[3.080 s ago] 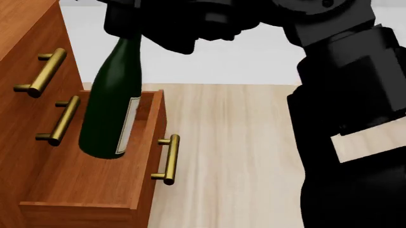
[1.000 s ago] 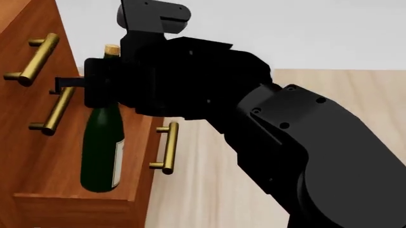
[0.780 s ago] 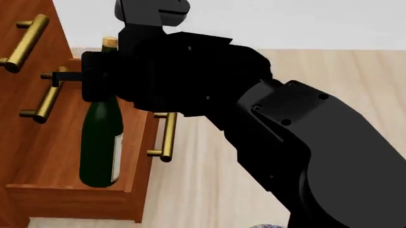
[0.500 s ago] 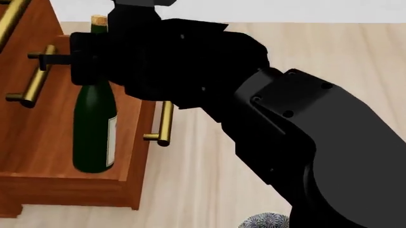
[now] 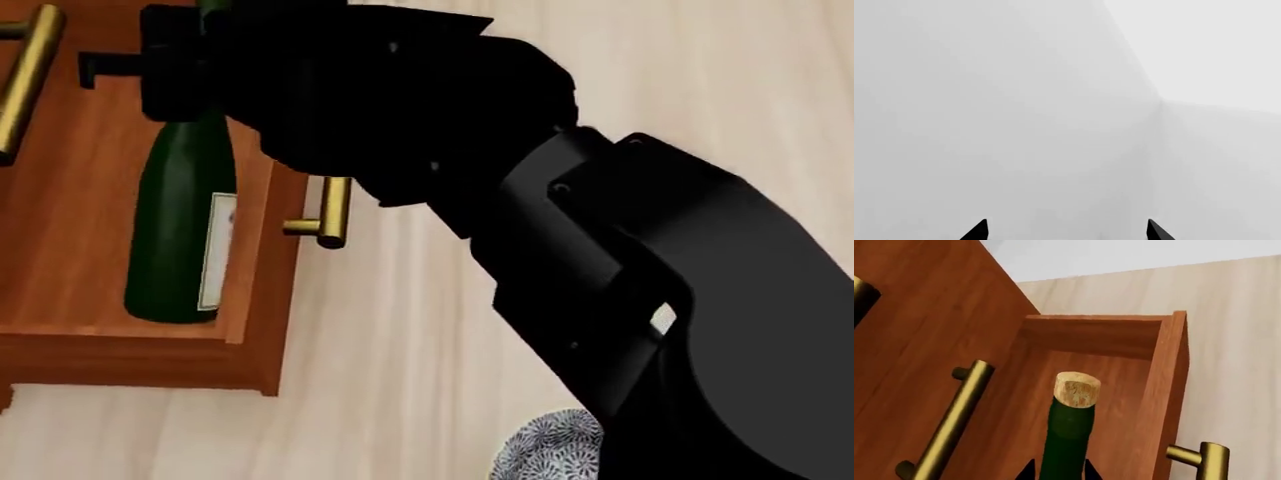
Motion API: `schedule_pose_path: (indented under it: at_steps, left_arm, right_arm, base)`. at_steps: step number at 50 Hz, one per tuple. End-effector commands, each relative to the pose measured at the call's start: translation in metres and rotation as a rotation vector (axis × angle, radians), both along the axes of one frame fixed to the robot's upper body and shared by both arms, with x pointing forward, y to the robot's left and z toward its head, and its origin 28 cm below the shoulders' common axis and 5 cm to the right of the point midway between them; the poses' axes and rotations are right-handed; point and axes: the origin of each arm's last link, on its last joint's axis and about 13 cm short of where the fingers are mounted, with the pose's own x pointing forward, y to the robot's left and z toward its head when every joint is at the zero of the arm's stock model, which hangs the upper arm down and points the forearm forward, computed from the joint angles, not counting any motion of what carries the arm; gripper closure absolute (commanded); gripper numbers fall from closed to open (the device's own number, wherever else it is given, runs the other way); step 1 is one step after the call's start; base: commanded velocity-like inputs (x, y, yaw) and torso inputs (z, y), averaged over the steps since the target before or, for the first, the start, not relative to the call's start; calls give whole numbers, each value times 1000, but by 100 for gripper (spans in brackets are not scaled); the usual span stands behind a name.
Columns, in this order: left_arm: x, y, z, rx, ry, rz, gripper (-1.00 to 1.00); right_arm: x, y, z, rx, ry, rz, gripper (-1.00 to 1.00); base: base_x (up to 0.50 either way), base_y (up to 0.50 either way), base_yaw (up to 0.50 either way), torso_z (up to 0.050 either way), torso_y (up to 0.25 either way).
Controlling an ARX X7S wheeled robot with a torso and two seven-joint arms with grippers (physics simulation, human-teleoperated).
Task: Put the wine bottle in the bottom drawer of the cabinet.
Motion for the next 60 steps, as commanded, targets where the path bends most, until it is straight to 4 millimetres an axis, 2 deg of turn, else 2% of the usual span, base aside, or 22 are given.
schedule_pose_path:
  at_steps: [1,8,20,33,41,60]
  left_arm:
    - [0,0,0,-2,-3,1,-100]
    - [-1,0,0,-10,-16,-7,-100]
    - [0,0,0,-10,-20,-8,-100]
    - [-1,-1,1,-8,-15,-14,-100]
    - [0,-1,1,-6,-15,-16,-100]
    - [-1,-1,1,-10,-21,-18,-100]
  right_arm:
    - [1,-4,-50,-156,133,-36,100]
    - [2,-5,-62,-190,147,-34,100]
    - [-1,-5,-71,-242,150,-23,100]
    - [-5,-8,-93,-318,251,-59,100]
    - [-8,-7,-109,-411,237,-73,100]
    - [-13,-8,-121,-482,281,-85,100]
  base:
    - [0,0,0,1,-195]
    - [0,0,0,1,-164]
    - [0,0,0,0,-8]
    - [0,0,-1,0,-5]
    - [0,0,-1,0,-6]
    - [0,0,-3,0,-7]
